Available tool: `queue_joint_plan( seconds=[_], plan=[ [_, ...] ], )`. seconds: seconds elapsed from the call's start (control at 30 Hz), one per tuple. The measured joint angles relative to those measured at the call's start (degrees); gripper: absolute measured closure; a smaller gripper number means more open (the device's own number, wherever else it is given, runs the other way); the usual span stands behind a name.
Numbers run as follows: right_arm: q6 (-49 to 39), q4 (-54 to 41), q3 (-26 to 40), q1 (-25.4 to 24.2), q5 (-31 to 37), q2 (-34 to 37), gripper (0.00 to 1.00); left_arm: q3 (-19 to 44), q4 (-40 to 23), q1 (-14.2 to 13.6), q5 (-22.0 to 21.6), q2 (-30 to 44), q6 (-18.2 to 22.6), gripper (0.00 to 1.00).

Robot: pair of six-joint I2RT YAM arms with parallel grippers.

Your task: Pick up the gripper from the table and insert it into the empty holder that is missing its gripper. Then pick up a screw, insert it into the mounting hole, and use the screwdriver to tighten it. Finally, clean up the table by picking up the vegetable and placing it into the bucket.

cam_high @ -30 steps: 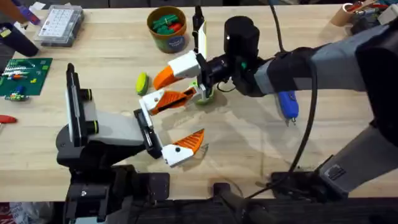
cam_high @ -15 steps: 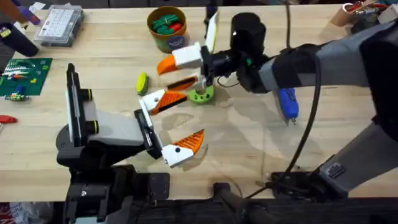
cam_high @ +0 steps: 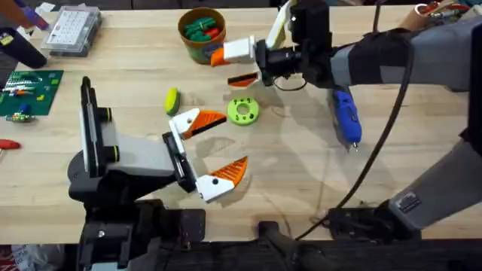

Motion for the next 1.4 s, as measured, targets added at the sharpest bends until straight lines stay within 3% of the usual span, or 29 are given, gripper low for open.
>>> queue_joint_plan(
  seconds=[0.13, 0.47, 0.7, 1.0, 1.17, 1.4],
  plan=[
    [-9.08, -12.83, 1.34, -0.01, 4.08, -4.01, 0.012, 0.0, 0.0, 0.0, 0.0, -0.01, -0.01, 0.015],
    [-35.58, -53.68, 11.39, -0.17, 20.34, -26.15, 0.011, 0.0, 0.0, 0.0, 0.03, -0.02, -0.03, 0.015],
    [-45.58, -71.86, 17.2, 0.44, 32.66, -31.25, 0.012, 0.0, 0.0, 0.0, 0.03, -0.01, -0.03, 0.014],
    [-50.36, -83.33, 21.04, 8.09, 45.54, -31.25, 0.012, 0.0, 0.0, 0.0, 0.03, 0.0, -0.03, 0.014],
    [-51.64, -84.27, 21.04, 11.59, 47.95, -31.23, 0.011, 0.0, 0.0, 0.0, 0.03, -0.01, -0.03, 0.014],
    [-51.83, -84.09, 21.04, 12.01, 48.53, -31.21, 0.012, 0.0, 0.0, 0.0, 0.04, 0.0, -0.02, 0.014]
  ],
)
